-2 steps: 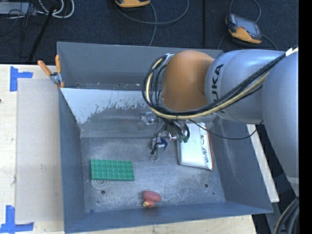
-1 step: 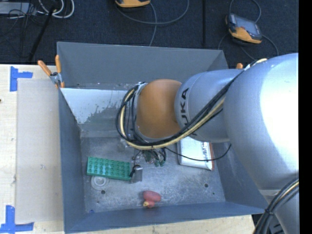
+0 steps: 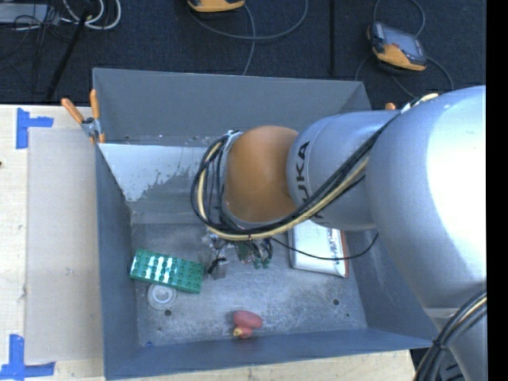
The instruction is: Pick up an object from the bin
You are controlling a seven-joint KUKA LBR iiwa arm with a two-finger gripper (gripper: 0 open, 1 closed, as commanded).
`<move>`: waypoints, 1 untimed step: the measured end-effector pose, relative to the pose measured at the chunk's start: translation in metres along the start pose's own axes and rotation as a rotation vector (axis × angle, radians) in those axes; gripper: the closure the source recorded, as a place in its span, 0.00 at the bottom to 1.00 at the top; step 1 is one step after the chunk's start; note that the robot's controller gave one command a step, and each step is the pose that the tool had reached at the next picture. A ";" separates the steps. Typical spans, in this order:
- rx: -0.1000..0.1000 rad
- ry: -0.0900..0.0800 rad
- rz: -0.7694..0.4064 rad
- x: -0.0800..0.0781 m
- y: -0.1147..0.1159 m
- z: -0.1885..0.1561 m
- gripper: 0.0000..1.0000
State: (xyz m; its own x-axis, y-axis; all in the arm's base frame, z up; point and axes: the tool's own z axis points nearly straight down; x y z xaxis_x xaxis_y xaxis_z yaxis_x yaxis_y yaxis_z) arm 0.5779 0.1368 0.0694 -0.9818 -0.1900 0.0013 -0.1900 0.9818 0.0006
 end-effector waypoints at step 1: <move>0.000 0.000 0.001 0.000 0.000 0.000 0.00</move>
Offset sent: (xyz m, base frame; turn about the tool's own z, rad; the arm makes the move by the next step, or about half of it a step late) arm 0.0000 0.0000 0.0000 0.0000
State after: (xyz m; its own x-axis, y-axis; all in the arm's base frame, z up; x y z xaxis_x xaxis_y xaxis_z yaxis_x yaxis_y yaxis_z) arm 0.5779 0.1365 0.0693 -0.9819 -0.1891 0.0013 -0.1891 0.9819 0.0008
